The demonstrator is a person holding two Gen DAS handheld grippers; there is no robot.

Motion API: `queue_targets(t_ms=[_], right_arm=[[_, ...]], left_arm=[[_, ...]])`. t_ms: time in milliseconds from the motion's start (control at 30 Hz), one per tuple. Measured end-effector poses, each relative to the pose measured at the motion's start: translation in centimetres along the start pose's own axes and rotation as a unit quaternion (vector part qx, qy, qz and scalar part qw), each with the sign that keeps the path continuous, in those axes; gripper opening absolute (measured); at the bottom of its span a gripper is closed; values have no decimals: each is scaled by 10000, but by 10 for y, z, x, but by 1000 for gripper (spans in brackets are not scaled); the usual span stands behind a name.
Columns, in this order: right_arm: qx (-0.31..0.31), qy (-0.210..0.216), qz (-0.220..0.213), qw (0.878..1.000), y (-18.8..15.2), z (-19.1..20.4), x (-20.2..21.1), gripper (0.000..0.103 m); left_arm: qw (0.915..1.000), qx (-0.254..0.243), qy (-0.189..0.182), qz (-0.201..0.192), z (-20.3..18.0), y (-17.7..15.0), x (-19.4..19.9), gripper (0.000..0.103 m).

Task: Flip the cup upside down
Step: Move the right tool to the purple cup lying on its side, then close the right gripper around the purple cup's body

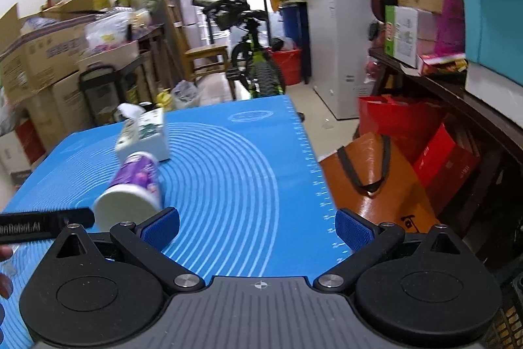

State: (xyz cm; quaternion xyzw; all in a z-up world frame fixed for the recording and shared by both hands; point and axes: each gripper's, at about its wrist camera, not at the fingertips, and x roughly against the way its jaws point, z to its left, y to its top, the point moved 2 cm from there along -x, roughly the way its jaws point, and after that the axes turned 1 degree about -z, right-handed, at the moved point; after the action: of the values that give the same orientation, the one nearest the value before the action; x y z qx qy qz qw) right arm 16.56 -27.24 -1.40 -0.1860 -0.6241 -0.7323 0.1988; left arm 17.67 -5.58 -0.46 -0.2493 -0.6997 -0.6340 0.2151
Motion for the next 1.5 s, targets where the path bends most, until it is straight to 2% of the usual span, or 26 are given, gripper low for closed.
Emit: queue_targets(t_ms=[167, 367, 467, 533, 600, 667, 700, 733, 1000, 1233, 1400, 1500], right_arm=[[-196, -26, 71, 9998, -3, -15, -17, 101], [-221, -29, 134, 9997, -8, -17, -25, 101], [-179, -16, 133, 9998, -8, -15, -25, 101], [-150, -15, 136, 9998, -8, -14, -26, 101], [-146, -17, 142, 9998, -8, -12, -26, 101], [-159, -2, 160, 9997, -8, -12, -26, 101], [-163, 1, 166, 9997, -8, -12, -26, 101], [-159, 7, 167, 9997, -8, -13, -26, 101], [-155, 26, 162, 9997, -9, -10, -22, 101], [-100, 98, 138, 9998, -10, 1, -10, 101], [-30, 246, 103, 9996, -12, 15, 6, 101], [-32, 369, 161, 9992, -18, 27, 13, 101]], left_arm=[[9998, 173, 88, 18, -16, 14, -28, 95], [9990, 341, 54, 275, -24, 21, -58, 95], [9973, 603, -218, 348, -24, 21, -64, 95], [9965, 694, -210, 405, -25, 22, -71, 95], [9964, 660, -76, 528, -27, 22, -78, 92], [9957, 663, -57, 646, -28, 21, -84, 82], [9955, 659, -55, 675, -27, 20, -85, 82], [9956, 652, -90, 665, -26, 20, -84, 77], [9943, 643, -275, 808, -13, 23, -68, 75], [9949, 350, -359, 875, 3, 19, -37, 74], [9964, -13, -271, 809, 18, 4, -1, 74], [9958, -51, -254, 879, 30, -12, 12, 74]])
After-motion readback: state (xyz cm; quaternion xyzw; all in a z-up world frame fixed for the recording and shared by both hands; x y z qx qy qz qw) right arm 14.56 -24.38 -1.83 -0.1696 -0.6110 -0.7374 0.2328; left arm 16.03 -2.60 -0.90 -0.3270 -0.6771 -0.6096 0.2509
